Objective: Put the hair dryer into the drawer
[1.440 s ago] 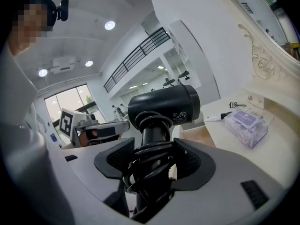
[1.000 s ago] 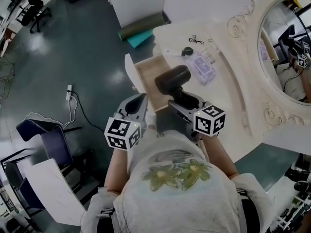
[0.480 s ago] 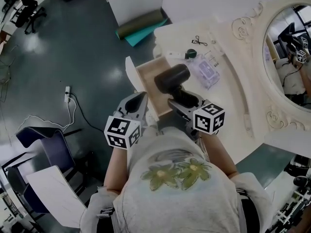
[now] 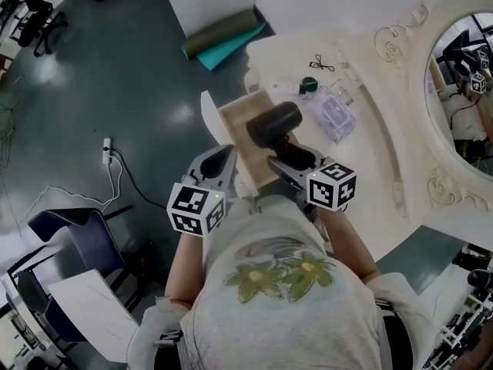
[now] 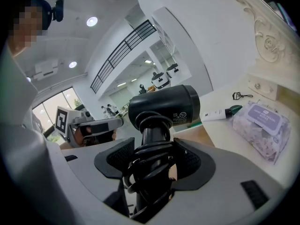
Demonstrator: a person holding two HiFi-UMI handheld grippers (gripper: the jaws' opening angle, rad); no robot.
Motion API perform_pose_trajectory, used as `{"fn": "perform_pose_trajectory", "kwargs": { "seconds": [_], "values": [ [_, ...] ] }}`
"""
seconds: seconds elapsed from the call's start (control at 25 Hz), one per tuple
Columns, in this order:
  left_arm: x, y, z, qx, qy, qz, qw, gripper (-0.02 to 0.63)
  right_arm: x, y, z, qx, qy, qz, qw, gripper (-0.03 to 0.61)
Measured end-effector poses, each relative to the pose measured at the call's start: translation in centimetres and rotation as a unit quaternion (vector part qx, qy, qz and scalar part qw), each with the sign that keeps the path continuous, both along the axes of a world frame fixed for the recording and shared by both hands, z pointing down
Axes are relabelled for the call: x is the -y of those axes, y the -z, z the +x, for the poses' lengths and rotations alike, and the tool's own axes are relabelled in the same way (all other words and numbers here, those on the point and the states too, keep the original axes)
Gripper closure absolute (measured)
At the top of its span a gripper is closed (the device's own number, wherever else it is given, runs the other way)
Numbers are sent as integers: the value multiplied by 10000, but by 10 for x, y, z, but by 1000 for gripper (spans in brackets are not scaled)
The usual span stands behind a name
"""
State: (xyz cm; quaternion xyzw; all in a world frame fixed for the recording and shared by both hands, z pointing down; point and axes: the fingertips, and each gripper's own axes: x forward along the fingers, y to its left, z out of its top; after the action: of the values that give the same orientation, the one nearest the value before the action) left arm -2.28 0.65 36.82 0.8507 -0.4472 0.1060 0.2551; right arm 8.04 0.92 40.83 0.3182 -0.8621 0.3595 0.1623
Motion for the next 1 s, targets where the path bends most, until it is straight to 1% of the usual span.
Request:
{"fn": "perform_pose_trajectory", "kwargs": {
  "seconds": [0.4, 0.8, 1.0],
  "values": [
    [11, -12, -3, -20, -117, -140, 9998, 603, 13, -16, -8, -75, 0, -126, 9999, 325],
    [17, -21, -11, -77, -119, -262, 9996, 603, 21, -34, -15, -160, 49, -258, 9995, 325],
    [18, -27, -14, -46, -115, -329, 9994, 603, 26, -40, -18, -200, 68, -286, 9994, 325]
  ]
}}
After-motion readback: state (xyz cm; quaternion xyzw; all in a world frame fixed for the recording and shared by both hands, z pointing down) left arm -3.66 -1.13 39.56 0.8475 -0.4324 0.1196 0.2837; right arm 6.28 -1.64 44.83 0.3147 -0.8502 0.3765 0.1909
